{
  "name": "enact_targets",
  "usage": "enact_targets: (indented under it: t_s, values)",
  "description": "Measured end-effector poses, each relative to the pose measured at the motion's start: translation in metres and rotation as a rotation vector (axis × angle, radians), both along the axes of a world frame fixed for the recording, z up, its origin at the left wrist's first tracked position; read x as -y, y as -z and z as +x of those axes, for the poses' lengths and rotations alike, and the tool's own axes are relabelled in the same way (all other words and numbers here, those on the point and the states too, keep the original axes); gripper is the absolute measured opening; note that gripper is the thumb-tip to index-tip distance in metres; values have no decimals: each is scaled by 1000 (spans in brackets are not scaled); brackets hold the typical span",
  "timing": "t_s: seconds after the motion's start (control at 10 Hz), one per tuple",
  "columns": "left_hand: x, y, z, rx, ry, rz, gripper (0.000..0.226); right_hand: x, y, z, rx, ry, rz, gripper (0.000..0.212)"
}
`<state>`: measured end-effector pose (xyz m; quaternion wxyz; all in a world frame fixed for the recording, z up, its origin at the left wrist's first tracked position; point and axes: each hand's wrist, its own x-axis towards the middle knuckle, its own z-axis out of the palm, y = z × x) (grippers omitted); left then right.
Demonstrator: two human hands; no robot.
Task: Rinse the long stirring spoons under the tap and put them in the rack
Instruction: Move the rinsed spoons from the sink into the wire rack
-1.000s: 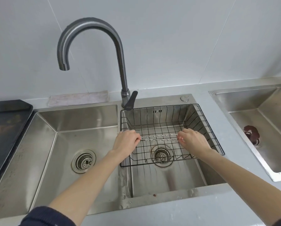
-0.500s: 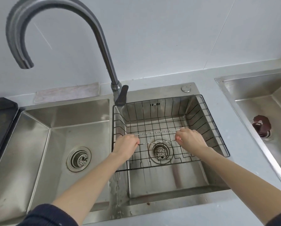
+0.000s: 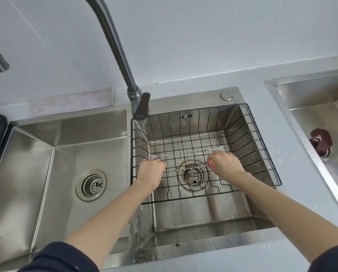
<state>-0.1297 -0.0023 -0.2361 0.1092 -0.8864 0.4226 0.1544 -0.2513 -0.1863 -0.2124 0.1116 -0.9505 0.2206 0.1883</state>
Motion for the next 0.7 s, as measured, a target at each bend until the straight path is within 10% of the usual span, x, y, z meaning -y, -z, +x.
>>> enact_targets:
  t_s: [0.7]
  values:
    - [-6, -47, 1, -26, -70, -137, 30, -10, -38, 5, 34, -25, -34, 27]
